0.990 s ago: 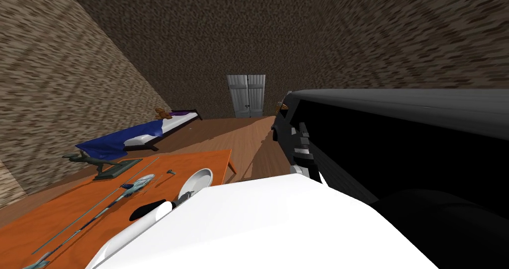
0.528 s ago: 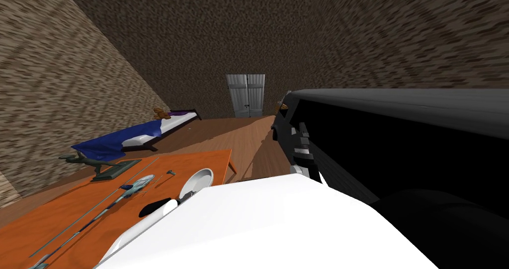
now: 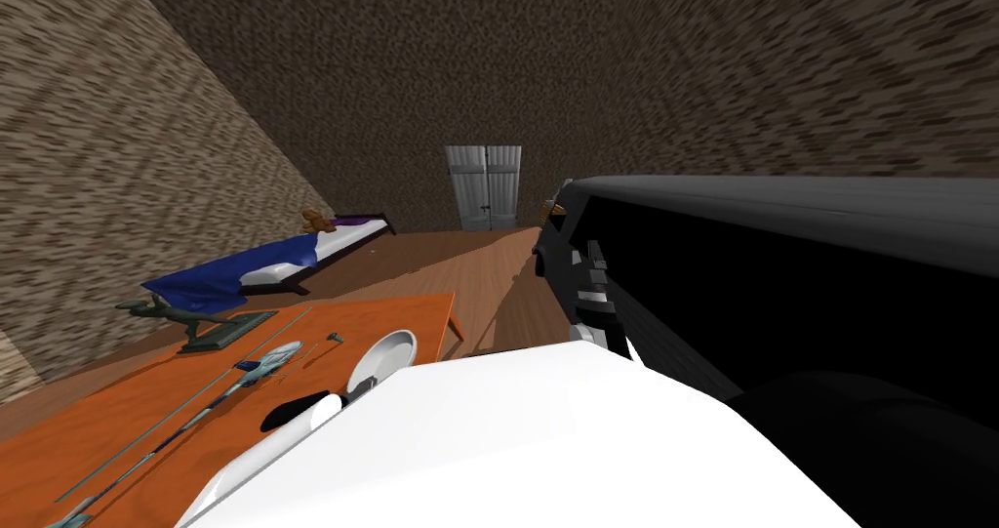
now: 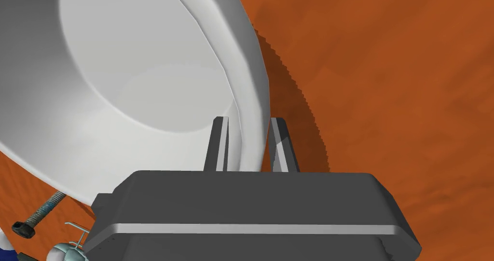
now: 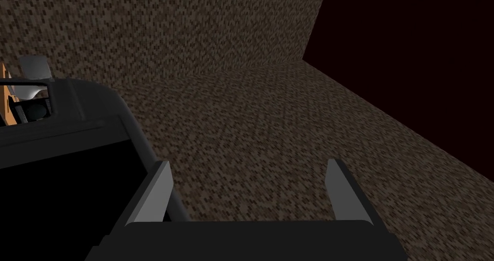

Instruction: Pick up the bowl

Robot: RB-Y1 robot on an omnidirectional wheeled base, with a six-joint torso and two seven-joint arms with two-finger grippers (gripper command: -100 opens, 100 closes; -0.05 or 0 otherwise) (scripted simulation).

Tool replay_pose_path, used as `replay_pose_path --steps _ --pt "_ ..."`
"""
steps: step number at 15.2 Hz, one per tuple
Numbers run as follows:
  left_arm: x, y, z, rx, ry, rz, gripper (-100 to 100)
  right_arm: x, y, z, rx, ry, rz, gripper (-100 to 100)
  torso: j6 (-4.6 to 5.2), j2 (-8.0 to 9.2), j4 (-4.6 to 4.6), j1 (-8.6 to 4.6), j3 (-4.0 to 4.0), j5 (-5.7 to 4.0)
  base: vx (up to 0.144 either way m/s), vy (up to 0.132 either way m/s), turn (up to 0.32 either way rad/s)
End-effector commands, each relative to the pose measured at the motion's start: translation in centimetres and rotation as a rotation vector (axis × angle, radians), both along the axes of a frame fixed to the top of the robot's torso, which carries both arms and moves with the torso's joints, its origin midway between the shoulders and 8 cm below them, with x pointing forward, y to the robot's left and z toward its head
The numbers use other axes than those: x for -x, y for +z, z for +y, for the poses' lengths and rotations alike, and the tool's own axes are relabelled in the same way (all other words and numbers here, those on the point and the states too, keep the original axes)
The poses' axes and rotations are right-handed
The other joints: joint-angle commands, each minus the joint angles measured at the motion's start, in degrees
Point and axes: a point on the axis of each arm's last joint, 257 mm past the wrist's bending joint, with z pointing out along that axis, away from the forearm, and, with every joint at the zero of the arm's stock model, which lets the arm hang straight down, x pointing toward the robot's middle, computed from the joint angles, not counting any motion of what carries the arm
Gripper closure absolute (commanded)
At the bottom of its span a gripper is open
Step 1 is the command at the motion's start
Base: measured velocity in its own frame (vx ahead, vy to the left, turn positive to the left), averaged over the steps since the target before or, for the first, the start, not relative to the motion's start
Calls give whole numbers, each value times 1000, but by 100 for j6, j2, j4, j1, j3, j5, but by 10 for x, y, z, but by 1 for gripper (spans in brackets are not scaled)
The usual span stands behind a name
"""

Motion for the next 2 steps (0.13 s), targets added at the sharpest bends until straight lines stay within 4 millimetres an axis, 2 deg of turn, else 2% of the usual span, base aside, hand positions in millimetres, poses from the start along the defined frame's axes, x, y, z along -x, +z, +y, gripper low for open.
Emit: replay_pose_path --steps 1,2 --pt "2 7 1 1 -3 2 100 0 0 0 0 0 0 0 0 0 0 0 0 0 10 -26 13" --pt "1 3 1 0 -1 1 100 0 0 0 0 0 0 0 1 1 1 -2 1 -2 4 -14 8"
